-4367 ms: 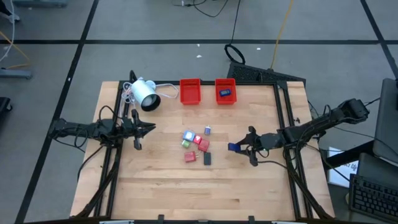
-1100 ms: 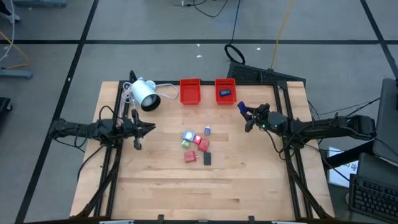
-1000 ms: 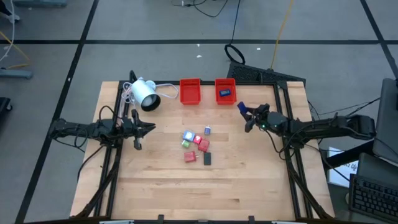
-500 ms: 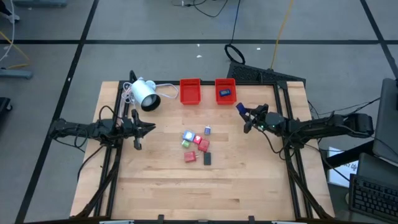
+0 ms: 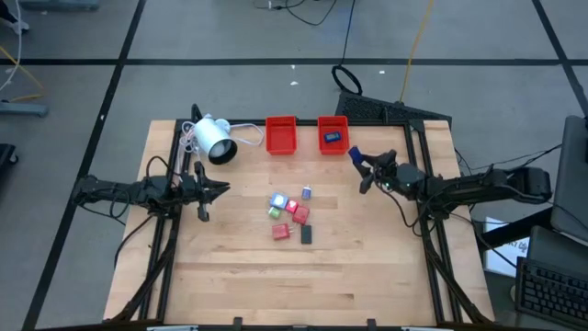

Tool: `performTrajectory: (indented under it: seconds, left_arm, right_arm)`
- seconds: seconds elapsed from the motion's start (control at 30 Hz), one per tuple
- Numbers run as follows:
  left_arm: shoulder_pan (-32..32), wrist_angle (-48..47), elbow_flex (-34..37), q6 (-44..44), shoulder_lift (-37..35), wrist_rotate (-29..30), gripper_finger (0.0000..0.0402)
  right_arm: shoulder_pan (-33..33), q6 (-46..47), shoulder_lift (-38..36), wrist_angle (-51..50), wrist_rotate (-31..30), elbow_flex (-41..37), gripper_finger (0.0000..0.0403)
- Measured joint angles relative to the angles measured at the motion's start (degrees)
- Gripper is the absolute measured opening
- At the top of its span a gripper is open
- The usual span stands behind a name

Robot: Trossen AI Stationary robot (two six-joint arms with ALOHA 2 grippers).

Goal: Pick & Place Office items
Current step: Put the blue digital clock into the right red bin

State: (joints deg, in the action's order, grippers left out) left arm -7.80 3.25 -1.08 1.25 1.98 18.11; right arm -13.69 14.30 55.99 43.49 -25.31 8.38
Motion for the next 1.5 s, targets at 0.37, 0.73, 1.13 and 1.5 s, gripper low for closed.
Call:
performTrajectory:
  seconds: [0.37, 0.73, 1.13, 1.5]
  left_arm:
    - [-0.01, 0.00, 0.00, 0.01, 0.00, 0.00, 0.0047]
    - [0.00, 0.00, 0.00, 0.01, 0.00, 0.00, 0.0047]
    - [0.01, 0.00, 0.00, -0.01, -0.02, 0.00, 0.0047]
    - [-0.01, 0.00, 0.00, 0.01, -0.02, 0.00, 0.0047]
  right_arm:
    - [-3.91, 1.80, 0.82, -0.16, 4.65, 1.69, 0.0167]
    - [-8.29, -1.95, 7.95, -5.40, 8.20, 9.88, 0.0167]
    - [-13.71, -5.86, 17.75, -9.93, 12.44, 20.34, 0.0167]
    - [-19.12, -6.85, 27.02, -12.54, 16.62, 26.51, 0.0167]
